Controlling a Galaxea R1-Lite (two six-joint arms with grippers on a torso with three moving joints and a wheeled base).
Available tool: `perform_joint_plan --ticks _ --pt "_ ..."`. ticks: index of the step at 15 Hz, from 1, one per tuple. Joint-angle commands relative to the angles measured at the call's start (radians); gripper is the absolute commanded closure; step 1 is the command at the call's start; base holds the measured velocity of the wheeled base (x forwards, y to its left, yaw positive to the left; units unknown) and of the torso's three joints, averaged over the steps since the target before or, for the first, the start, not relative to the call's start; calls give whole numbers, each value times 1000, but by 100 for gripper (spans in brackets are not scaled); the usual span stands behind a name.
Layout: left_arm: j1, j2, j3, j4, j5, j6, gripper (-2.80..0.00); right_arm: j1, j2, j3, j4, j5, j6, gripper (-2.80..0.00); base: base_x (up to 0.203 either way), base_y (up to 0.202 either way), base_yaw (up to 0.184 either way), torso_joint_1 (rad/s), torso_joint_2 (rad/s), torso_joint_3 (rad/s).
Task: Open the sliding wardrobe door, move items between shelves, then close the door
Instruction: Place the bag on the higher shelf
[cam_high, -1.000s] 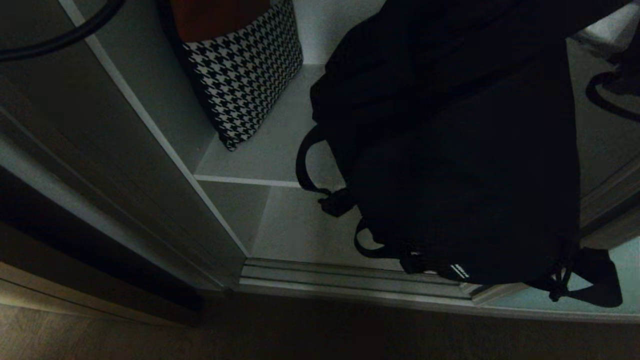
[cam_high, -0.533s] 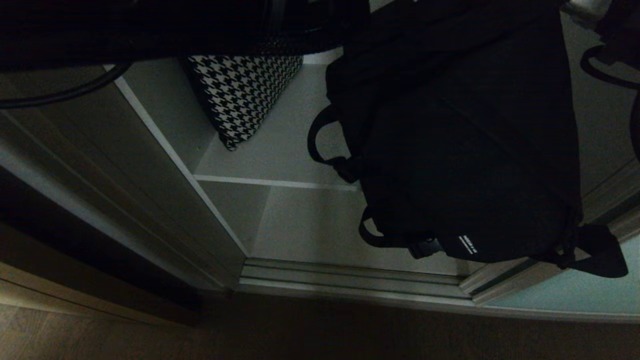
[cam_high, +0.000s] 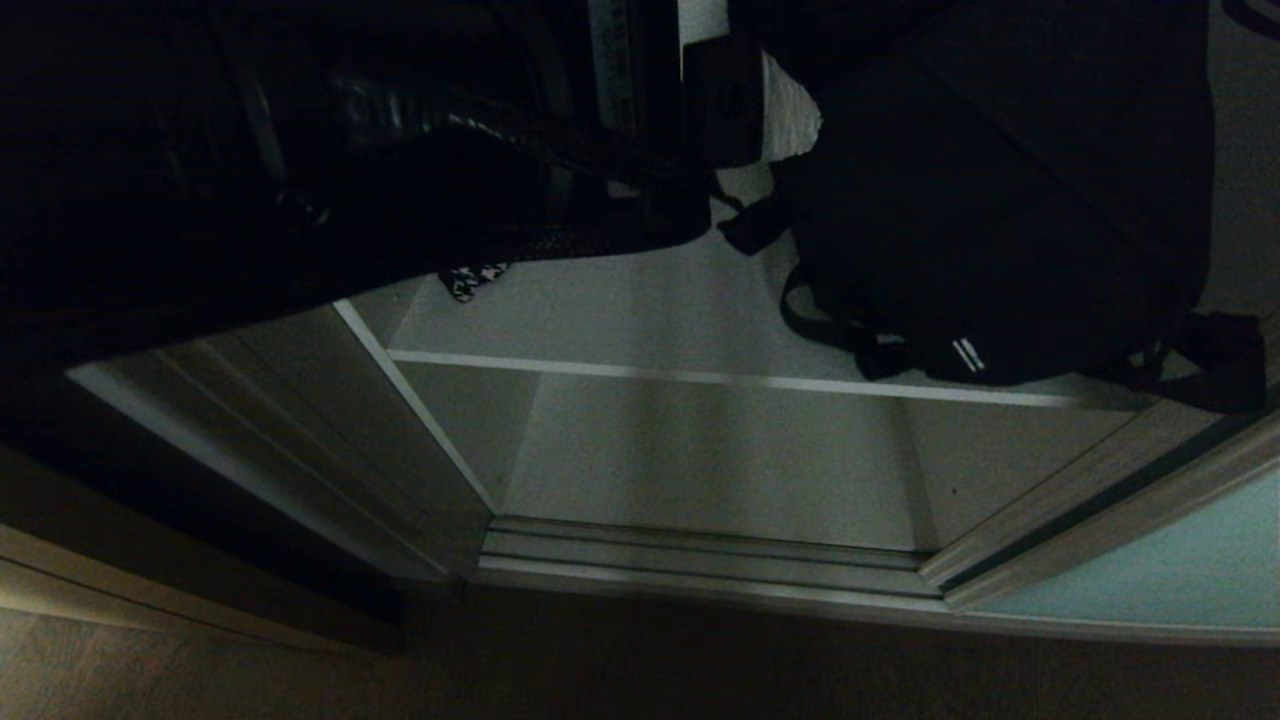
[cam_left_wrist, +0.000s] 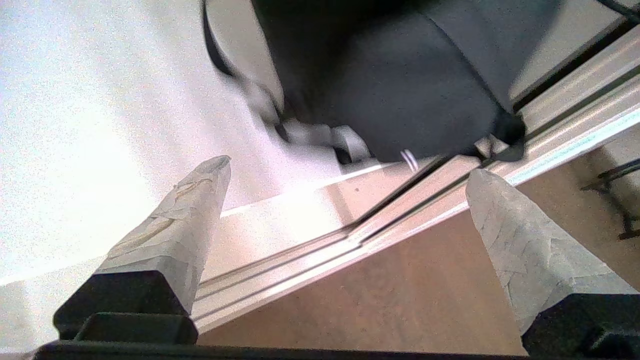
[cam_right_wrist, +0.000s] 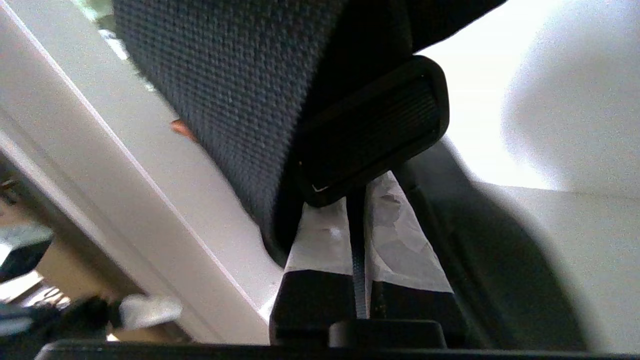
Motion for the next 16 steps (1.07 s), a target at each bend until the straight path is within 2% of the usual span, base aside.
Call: perform_joint_plan --ticks 1,6,8,11,13,16 --pt "-1 15 52 -71 -2 -5 -280 -5 42 -25 -7 3 3 0 0 0 0 0 0 0" --pt "-5 50 179 -196 -16 -6 -280 -5 177 -37 -50 3 3 0 0 0 0 0 0 0" --pt "-5 41 228 -252 -16 -7 -280 39 221 -30 -88 11 1 0 0 0 0 0 0 0" --pt "-4 37 267 -273 -16 -14 -280 83 286 -24 -99 22 -6 0 0 0 0 0 0 0" --pt "-5 49 279 -327 -16 -19 -280 89 318 -22 -120 21 -7 0 0 0 0 0 0 0" --pt "-8 38 268 -347 -21 -18 -280 108 337 -75 -118 21 -7 0 0 0 0 0 0 0"
